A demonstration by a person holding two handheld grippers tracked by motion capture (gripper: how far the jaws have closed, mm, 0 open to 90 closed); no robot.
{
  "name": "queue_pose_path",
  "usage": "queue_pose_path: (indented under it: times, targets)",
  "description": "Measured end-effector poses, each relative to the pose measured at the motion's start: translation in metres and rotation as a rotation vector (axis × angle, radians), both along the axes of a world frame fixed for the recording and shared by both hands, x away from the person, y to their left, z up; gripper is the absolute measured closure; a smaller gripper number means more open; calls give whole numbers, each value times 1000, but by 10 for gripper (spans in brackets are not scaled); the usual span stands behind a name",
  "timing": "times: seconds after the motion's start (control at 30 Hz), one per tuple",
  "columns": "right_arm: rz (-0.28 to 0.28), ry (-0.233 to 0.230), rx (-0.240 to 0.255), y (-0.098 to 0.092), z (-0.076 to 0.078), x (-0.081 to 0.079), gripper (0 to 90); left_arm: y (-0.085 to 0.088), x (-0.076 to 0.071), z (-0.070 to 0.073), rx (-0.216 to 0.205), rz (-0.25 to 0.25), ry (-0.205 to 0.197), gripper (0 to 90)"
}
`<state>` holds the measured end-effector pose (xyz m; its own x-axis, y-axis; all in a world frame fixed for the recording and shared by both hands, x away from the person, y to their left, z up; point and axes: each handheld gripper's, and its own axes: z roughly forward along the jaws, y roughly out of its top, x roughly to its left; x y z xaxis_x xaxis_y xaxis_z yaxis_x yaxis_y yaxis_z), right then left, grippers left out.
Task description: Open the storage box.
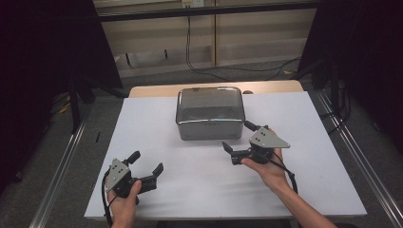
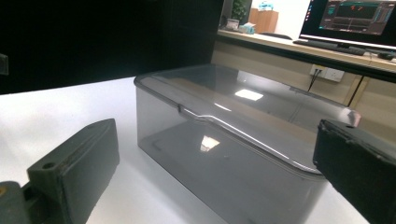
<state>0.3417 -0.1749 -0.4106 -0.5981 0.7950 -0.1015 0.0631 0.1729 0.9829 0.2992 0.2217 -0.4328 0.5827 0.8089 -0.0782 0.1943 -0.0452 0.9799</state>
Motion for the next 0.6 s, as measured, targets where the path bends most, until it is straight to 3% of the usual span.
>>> queue_pose_path:
  times: [0.2, 0.6]
  targets:
    - [-2, -26, -26, 7, 4, 8, 6, 1, 0, 0, -4, 2, 3, 37]
    - [-14, -70, -133, 22, 2, 26, 13, 2, 1, 0, -4, 2, -2, 37]
